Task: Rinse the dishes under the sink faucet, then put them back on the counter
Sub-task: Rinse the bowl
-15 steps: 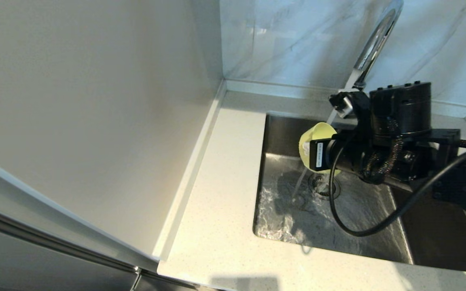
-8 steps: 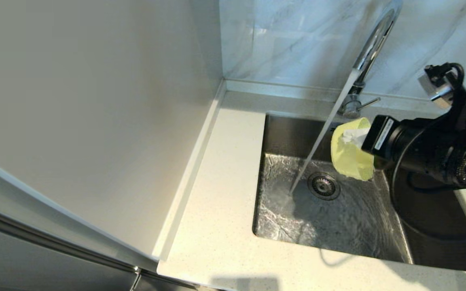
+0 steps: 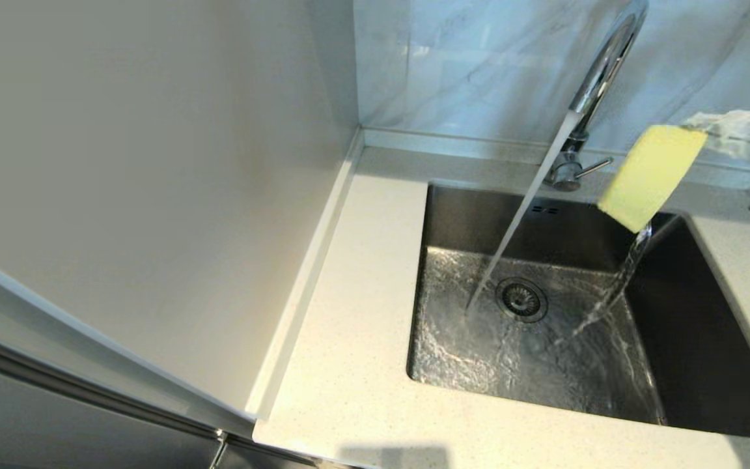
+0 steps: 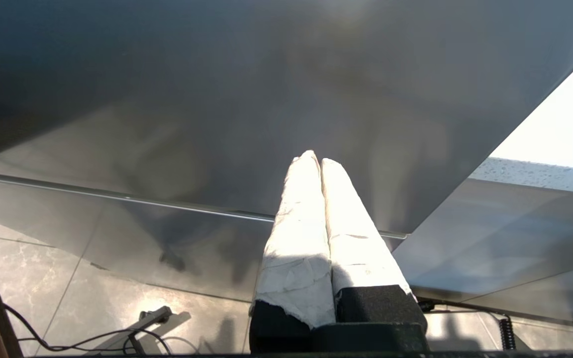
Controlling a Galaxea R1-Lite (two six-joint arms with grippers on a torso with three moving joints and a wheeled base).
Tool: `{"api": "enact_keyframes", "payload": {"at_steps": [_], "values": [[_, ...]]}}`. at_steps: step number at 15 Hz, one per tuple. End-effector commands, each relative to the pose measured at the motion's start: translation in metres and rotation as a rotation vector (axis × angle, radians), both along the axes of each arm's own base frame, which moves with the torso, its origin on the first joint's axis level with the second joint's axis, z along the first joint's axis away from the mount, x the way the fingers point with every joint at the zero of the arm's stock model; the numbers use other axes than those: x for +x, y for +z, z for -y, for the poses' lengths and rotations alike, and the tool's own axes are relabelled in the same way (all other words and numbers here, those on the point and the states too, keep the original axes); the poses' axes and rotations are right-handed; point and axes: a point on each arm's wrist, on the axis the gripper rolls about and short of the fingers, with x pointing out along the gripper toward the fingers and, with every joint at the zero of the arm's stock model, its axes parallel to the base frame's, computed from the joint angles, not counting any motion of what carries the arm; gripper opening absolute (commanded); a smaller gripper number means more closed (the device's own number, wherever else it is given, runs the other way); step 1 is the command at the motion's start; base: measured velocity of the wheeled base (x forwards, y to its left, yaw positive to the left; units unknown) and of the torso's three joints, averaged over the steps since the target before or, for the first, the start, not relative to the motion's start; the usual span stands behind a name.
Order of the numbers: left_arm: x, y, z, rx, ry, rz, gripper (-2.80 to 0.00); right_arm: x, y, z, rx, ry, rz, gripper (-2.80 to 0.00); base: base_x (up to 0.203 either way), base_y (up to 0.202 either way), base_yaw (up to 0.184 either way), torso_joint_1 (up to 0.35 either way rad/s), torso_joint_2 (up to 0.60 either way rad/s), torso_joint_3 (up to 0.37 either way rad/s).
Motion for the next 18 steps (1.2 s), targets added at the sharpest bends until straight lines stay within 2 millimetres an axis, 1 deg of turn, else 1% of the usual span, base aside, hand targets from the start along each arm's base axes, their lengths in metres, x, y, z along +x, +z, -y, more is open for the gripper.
{"api": "enact_keyframes", "payload": {"at_steps": [1,2,3,5,7,8,9,10,11,12,13,14,15,16,17,18], "values": [[0.0,0.0,0.0,0.0,0.0,0.0,-2.8,-0.007,0.009,0.018,0.185,0.104,0.067,-2.8,0.0,0.0,0.0,0.0,0.0,0.0],[0.0,0.0,0.0,0.0,0.0,0.0,-2.8,-0.01,0.009,0.021,0.231,0.149,0.121,-2.8,0.0,0.0,0.0,0.0,0.0,0.0],[0.0,0.0,0.0,0.0,0.0,0.0,-2.8,-0.013,0.002,0.023,0.279,0.191,0.146,-2.8,0.0,0.0,0.0,0.0,0.0,0.0],[0.0,0.0,0.0,0.0,0.0,0.0,-2.8,-0.011,-0.03,0.019,0.322,0.266,0.123,-2.8,0.0,0.0,0.0,0.0,0.0,0.0],[0.0,0.0,0.0,0.0,0.0,0.0,-2.8,-0.006,-0.065,0.012,0.284,0.304,0.078,-2.8,0.0,0.0,0.0,0.0,0.0,0.0],[0.0,0.0,0.0,0.0,0.0,0.0,-2.8,-0.007,-0.072,0.011,0.235,0.307,0.096,-2.8,0.0,0.0,0.0,0.0,0.0,0.0],[0.0,0.0,0.0,0.0,0.0,0.0,-2.8,-0.009,-0.066,0.011,0.216,0.312,0.126,-2.8,0.0,0.0,0.0,0.0,0.0,0.0],[0.0,0.0,0.0,0.0,0.0,0.0,-2.8,-0.013,-0.048,0.014,0.183,0.312,0.195,-2.8,0.0,0.0,0.0,0.0,0.0,0.0],[0.0,0.0,0.0,0.0,0.0,0.0,-2.8,-0.018,-0.022,0.019,0.133,0.31,0.292,-2.8,0.0,0.0,0.0,0.0,0.0,0.0],[0.0,0.0,0.0,0.0,0.0,0.0,-2.8,-0.027,0.013,0.025,0.066,0.3,0.412,-2.8,0.0,0.0,0.0,0.0,0.0,0.0],[0.0,0.0,0.0,0.0,0.0,0.0,-2.8,-0.038,0.039,0.031,0.003,0.276,0.502,-2.8,0.0,0.0,0.0,0.0,0.0,0.0],[0.0,0.0,0.0,0.0,0.0,0.0,-2.8,-0.047,0.055,0.038,-0.046,0.243,0.554,-2.8,0.0,0.0,0.0,0.0,0.0,0.0],[0.0,0.0,0.0,0.0,0.0,0.0,-2.8,-0.05,0.061,0.039,-0.064,0.239,0.569,-2.8,0.0,0.0,0.0,0.0,0.0,0.0],[0.0,0.0,0.0,0.0,0.0,0.0,-2.8,-0.048,0.055,0.041,-0.064,0.239,0.55,-2.8,0.0,0.0,0.0,0.0,0.0,0.0],[0.0,0.0,0.0,0.0,0.0,0.0,-2.8,-0.043,0.041,0.043,-0.056,0.234,0.506,-2.8,0.0,0.0,0.0,0.0,0.0,0.0],[0.0,0.0,0.0,0.0,0.0,0.0,-2.8,-0.035,0.013,0.046,-0.04,0.224,0.429,-2.8,0.0,0.0,0.0,0.0,0.0,0.0]]}}
